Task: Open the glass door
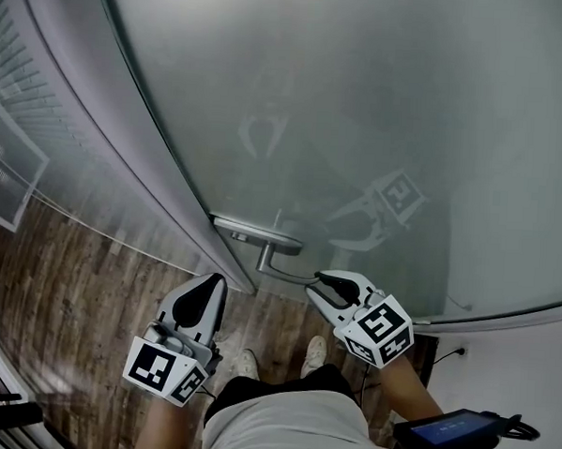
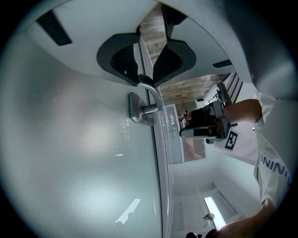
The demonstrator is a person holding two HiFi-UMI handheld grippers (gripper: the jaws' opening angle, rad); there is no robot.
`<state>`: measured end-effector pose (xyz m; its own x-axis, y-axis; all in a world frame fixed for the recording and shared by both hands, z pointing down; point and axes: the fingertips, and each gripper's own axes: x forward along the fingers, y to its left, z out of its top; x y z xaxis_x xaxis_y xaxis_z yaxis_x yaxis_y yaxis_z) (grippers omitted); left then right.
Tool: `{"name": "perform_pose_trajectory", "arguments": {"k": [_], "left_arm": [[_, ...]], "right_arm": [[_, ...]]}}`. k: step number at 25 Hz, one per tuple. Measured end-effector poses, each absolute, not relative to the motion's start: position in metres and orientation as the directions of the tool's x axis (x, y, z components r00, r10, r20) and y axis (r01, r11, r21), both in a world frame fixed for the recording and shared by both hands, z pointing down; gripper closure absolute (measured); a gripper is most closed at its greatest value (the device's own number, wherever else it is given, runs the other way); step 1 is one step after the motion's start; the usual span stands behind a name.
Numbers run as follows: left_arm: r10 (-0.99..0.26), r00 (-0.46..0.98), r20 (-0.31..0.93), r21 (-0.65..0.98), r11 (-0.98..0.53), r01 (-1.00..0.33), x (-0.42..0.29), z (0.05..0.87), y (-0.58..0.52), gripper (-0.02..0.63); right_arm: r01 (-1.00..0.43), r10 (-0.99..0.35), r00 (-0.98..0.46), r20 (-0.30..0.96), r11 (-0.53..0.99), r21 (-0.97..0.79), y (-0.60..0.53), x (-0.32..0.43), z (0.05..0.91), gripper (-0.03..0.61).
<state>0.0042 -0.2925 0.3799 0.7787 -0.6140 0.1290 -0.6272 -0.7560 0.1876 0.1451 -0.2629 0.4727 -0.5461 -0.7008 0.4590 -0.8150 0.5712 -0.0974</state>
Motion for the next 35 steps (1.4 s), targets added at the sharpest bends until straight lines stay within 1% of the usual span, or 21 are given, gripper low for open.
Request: {"name": "perform_pose_trajectory", "arguments": {"k": [8, 16, 21, 29, 35], "left_arm": [[-0.601, 0.79, 0.123, 0.167, -0.772, -0.613, 0.015, 0.375, -0.295, 0.612], [-0.589, 0.799, 0.124, 0.184, -0.777, -0.602, 0.018, 0.379, -0.284, 0.612], [-0.576, 0.81, 0.111, 0.174, -0.791, -0.587, 0.016, 0.376, -0.271, 0.612], [-0.581, 0.807, 0.102, 0.175, -0.789, -0.59, 0.022, 0.378, -0.275, 0.612], [-0.59, 0.799, 0.116, 0.173, -0.78, -0.601, 0.028, 0.381, -0.289, 0.612]], "right_arm": [[-0.826, -0.715, -0.547, 0.435, 0.546, -0.141, -0.266, 0.148, 0.484, 0.477], [-0.837, -0.728, -0.536, 0.428, 0.523, -0.159, -0.268, 0.147, 0.498, 0.476], [-0.857, -0.752, -0.502, 0.428, 0.498, -0.131, -0.27, 0.149, 0.494, 0.474], [-0.874, -0.767, -0.476, 0.431, 0.468, -0.134, -0.287, 0.163, 0.498, 0.474], [-0.87, -0.776, -0.48, 0.41, 0.483, -0.104, -0.309, 0.182, 0.481, 0.476]]}}
